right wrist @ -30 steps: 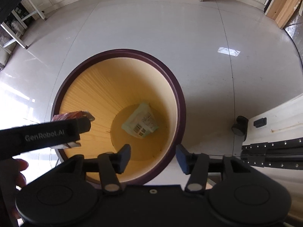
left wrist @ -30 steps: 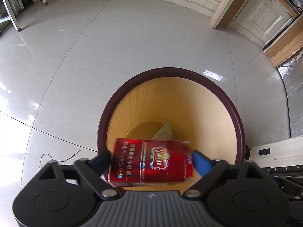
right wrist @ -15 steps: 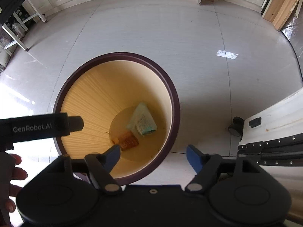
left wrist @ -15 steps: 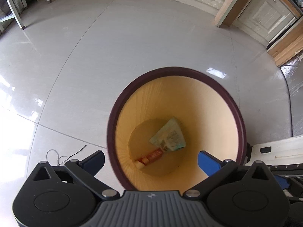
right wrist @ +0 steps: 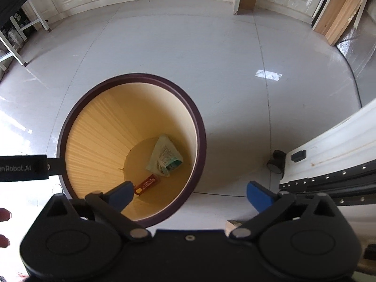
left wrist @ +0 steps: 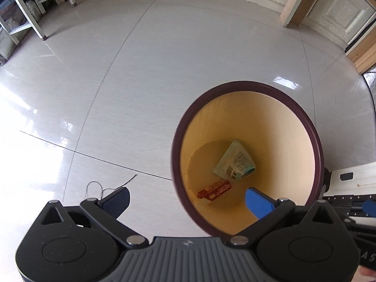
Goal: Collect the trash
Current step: 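Raise both open tools from the wastebasket back toward the table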
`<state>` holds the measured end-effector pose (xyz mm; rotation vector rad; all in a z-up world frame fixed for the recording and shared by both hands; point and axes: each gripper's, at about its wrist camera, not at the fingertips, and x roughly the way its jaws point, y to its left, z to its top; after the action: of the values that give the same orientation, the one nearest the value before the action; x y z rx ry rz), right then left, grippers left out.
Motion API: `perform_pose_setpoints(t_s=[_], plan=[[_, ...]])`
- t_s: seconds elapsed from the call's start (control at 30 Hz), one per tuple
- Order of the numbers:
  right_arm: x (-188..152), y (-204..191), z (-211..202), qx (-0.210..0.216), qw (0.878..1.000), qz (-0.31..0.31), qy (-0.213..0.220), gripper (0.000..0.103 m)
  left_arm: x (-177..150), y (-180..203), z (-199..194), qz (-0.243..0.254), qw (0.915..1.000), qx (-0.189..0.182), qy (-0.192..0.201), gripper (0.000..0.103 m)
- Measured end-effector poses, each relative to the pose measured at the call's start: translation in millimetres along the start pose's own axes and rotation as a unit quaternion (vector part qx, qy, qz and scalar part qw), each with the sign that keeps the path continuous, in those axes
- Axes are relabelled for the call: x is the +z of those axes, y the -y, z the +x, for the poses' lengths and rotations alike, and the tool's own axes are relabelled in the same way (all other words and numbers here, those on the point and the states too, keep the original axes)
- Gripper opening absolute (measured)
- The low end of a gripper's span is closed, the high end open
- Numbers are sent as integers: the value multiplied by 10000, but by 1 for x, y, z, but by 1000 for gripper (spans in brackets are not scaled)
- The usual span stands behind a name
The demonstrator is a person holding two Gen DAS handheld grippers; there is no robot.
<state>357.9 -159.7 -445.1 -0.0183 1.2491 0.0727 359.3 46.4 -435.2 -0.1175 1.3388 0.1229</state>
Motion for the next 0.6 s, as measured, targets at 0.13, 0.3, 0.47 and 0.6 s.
perform_pose_setpoints(t_s=[0.13,0.3,0.47,0.6], plan=[[-1,0,-14,-65,10000,44,52,103,-5,-7,-14,147,9998,100,56,103],[-4,-3,-34,-125,9998,102,138,103,-17,-14,-39,390,9989,161,195,103],[-9,-4,-59,-180,9994,143,251,103,-26,-20,-65,436,9985,96,328,103],[-14,-6,-83,-244,9989,133,373,103,-32,-21,-90,469,9978,51,469,103]])
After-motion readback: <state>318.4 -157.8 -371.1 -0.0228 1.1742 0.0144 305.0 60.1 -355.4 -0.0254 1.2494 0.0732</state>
